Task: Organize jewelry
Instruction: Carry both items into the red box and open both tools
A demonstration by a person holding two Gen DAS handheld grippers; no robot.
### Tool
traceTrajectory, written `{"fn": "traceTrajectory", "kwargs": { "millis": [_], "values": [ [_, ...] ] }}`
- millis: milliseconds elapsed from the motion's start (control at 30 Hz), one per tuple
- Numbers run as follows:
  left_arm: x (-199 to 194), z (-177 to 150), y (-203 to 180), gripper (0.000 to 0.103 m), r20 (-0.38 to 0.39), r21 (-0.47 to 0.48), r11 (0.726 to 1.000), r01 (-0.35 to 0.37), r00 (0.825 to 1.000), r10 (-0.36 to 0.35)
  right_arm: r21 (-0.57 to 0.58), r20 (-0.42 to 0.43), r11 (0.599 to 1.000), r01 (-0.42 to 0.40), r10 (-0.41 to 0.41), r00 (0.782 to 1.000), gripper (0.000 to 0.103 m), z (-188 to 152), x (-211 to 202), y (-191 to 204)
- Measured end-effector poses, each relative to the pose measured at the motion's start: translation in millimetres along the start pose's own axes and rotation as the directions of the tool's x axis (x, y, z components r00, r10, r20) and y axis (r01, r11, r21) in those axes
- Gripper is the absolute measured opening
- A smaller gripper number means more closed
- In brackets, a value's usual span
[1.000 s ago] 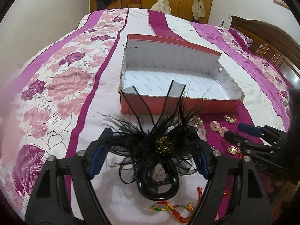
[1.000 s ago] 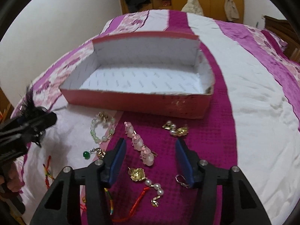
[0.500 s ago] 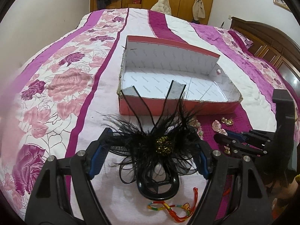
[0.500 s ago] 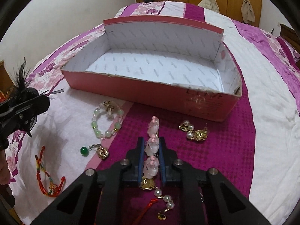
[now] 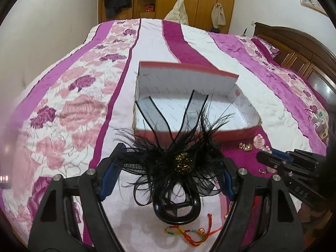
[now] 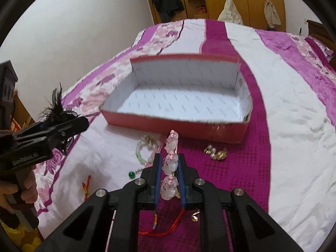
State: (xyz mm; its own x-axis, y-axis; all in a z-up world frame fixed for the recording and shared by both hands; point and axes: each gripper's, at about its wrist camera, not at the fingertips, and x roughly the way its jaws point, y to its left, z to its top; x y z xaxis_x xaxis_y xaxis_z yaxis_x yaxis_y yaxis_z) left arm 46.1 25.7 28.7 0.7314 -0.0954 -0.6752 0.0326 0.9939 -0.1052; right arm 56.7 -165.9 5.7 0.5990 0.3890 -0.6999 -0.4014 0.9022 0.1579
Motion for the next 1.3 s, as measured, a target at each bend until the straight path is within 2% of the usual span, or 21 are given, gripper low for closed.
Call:
{"fn": "traceTrajectory", "kwargs": {
  "millis": [133,300,567,933,1300],
  "values": [
    [0,15,0,0.072,0.016,-0.013,1.0,0.017,1.0,-0.017,0.011,0.038,1.0,0.006,-0.006,0.999,0.016,14,-11,-4],
    [3,33,-4,0.072,0.034,0.012,1.0,0.005,0.999,-0.005,0.046,0.075,0.999,0.024,-0.027,0.997,0.016,33,-23,-12],
    [23,69,-3,0.072,0.043,0.001,1.0,0.027,0.999,-0.027,0.031,0.104,0.998,0.051,-0.054,0.993,0.016,69,-19,-14],
    [65,92,-13,0.073,-0.003,0.016,0.999,0.031,1.0,-0.031,0.052,0.061,0.995,0.084,-0.087,0.994,0.016,108,25,-35],
    [129,98,-17,0.073,-0.086,-0.008,1.0,-0.012,0.996,0.011,0.124,-0.046,0.987,0.099,-0.094,0.994,0.016,127,98,-67]
  ]
}}
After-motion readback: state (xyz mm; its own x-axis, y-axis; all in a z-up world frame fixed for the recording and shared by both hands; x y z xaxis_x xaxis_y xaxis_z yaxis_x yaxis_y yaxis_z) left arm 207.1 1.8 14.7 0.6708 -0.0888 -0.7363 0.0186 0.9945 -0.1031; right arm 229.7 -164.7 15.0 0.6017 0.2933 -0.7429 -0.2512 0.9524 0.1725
